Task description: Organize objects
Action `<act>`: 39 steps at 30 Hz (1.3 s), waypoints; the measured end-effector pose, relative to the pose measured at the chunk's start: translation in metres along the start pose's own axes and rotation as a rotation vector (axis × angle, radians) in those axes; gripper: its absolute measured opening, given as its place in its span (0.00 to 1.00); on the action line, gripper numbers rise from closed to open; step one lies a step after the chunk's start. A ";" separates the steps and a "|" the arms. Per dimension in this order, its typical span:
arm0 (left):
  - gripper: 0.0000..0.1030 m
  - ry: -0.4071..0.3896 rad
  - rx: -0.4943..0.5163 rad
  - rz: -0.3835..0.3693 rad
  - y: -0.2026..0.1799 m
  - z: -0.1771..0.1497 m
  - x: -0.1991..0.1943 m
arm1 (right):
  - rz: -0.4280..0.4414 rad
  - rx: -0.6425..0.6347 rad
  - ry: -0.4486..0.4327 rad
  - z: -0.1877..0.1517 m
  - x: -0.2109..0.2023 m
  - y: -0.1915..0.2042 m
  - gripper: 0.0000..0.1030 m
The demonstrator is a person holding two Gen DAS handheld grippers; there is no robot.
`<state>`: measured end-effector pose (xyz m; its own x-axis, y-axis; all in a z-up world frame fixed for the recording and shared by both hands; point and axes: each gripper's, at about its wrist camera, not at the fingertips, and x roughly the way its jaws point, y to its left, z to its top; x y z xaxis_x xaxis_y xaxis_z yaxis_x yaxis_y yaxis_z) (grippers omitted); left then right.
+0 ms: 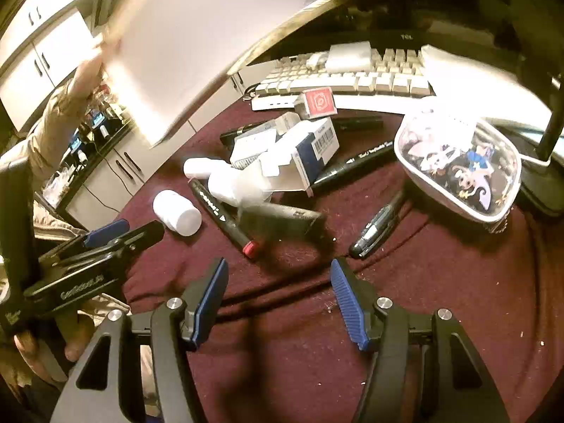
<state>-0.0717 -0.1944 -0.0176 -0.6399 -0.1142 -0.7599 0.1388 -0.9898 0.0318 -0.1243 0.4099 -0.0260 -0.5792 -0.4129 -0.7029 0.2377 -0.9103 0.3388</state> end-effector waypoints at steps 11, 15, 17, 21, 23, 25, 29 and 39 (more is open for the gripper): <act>0.75 -0.035 -0.049 0.017 -0.119 -0.018 -0.010 | 0.011 -0.004 0.028 -0.009 0.012 0.006 0.59; 0.75 -0.009 -0.060 -0.099 -0.169 -0.021 -0.013 | -0.009 -0.033 0.015 -0.006 0.008 0.009 0.59; 0.75 -0.005 -0.051 -0.148 -0.207 -0.024 -0.017 | -0.011 -0.025 0.018 -0.004 0.007 0.009 0.59; 0.75 -0.077 0.008 -0.180 -0.283 -0.029 -0.036 | -0.020 -0.017 -0.004 -0.001 0.001 0.006 0.59; 0.75 -0.090 0.031 -0.179 -0.316 -0.019 -0.037 | -0.023 0.002 -0.011 0.001 -0.002 0.001 0.59; 0.75 -0.104 0.018 -0.177 -0.334 -0.012 -0.038 | -0.023 0.024 -0.006 0.003 -0.003 -0.006 0.59; 0.75 -0.108 -0.024 -0.198 -0.352 -0.013 -0.041 | -0.049 0.037 -0.028 0.004 -0.010 -0.015 0.59; 0.75 -0.032 -0.083 -0.235 -0.451 -0.039 -0.042 | -0.002 0.054 -0.021 -0.003 -0.015 -0.026 0.59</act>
<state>-0.0779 0.2605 -0.0257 -0.6852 0.1143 -0.7193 0.0442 -0.9793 -0.1977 -0.1196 0.4398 -0.0257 -0.5964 -0.4098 -0.6902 0.1942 -0.9080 0.3712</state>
